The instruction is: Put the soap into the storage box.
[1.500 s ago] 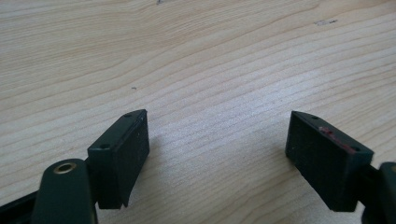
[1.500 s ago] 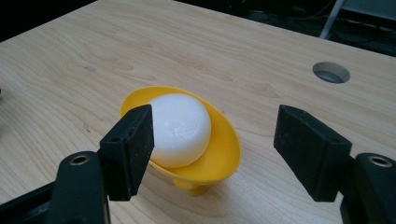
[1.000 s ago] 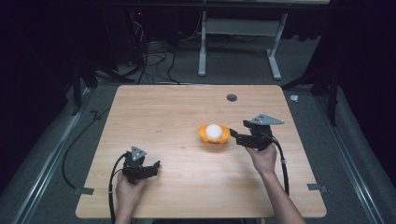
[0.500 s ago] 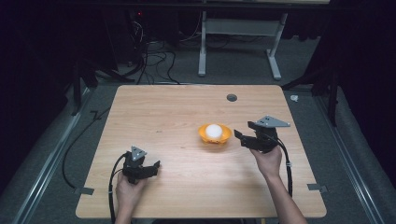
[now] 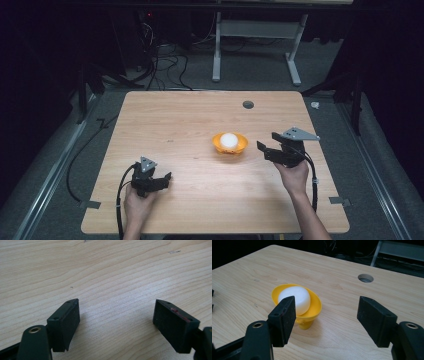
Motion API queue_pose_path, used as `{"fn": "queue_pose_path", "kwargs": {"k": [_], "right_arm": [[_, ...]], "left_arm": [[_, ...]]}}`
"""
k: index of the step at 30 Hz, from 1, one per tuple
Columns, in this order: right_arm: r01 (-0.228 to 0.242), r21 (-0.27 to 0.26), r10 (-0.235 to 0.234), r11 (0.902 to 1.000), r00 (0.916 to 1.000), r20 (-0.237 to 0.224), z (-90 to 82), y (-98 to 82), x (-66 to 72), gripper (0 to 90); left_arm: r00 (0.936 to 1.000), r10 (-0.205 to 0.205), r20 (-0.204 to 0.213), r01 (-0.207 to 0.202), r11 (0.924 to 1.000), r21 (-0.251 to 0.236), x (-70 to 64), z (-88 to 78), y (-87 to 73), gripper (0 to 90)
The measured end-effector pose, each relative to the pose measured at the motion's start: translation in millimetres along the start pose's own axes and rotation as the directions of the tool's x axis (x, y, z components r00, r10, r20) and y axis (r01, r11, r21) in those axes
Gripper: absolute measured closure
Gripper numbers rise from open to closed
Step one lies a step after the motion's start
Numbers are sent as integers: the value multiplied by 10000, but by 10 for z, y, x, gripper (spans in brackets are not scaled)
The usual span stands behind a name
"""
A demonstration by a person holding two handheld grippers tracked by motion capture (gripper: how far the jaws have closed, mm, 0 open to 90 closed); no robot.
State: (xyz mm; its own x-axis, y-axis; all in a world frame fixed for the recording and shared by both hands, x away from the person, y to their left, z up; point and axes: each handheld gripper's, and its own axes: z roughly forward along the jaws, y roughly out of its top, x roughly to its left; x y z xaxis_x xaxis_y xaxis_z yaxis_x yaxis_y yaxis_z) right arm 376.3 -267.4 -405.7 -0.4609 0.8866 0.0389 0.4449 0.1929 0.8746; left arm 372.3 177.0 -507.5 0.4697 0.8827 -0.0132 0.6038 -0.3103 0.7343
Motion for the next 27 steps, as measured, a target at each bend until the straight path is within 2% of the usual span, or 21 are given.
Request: {"fn": "queue_pose_path", "kwargs": {"k": [19,27], "right_arm": [[-320,-71,322,9995,9993,196,-197,-179,-55,322],[-388,30,387,9992,9992,126,-200,-267,-35,322]], "left_arm": [[10000,-4,-1,4,10000,-15,0,1,-1,221],[10000,0,-2,0,10000,2,0,0,0,221]]}}
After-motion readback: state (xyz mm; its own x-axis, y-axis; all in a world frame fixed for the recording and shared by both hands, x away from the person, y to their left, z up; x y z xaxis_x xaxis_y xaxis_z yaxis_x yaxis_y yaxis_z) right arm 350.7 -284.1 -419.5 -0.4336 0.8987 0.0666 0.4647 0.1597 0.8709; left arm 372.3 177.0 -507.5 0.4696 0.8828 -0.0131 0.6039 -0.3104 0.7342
